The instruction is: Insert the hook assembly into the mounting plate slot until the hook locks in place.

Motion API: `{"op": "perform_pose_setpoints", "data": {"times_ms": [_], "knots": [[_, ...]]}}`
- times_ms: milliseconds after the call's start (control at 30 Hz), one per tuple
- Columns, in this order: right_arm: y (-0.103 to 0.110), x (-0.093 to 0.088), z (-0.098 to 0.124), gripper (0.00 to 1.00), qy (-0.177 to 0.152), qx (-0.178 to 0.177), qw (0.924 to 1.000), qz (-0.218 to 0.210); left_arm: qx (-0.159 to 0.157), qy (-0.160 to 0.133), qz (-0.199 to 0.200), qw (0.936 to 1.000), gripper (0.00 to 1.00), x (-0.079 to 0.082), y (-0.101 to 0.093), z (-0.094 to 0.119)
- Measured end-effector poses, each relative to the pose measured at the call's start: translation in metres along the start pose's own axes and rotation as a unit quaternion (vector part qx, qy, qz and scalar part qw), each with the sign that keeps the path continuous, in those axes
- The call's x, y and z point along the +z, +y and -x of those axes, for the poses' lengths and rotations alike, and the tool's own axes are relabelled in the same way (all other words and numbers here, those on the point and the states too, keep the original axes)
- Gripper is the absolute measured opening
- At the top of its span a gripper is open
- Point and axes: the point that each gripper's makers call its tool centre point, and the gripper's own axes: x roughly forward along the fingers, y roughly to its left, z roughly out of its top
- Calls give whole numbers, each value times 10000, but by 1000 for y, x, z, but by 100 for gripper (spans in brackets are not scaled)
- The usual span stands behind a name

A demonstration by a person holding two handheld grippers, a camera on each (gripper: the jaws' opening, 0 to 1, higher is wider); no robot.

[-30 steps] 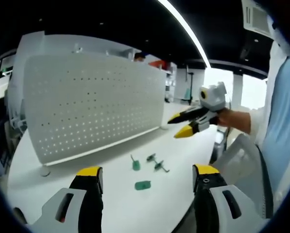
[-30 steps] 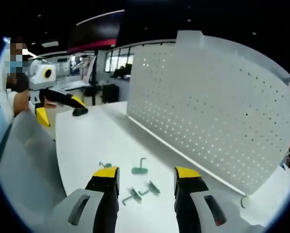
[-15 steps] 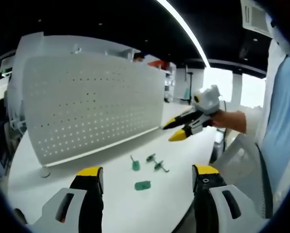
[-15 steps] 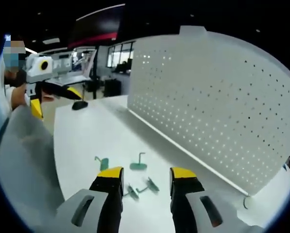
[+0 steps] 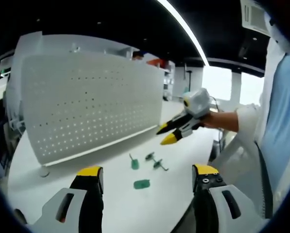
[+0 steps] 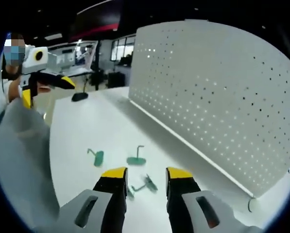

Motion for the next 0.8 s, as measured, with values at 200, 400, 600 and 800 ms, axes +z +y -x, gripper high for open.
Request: {"op": "perform_pose_setpoints", "data": {"times_ms": [200, 400, 600, 800], "knots": [[-2, -13, -13, 25, 218, 104, 9997, 43, -4, 17, 3, 10000, 76, -1, 0, 0], [0, -16, -21, 22, 305, 224, 9992, 135, -13, 40, 9, 10000, 75, -2, 0, 0], [0, -20, -30, 16, 426, 341, 9982, 235, -10, 47, 4, 10000, 75, -2, 0, 0], [-2, -28, -39, 14, 579, 439, 9969, 287, -6, 46, 3, 10000, 75, -2, 0, 0]]}}
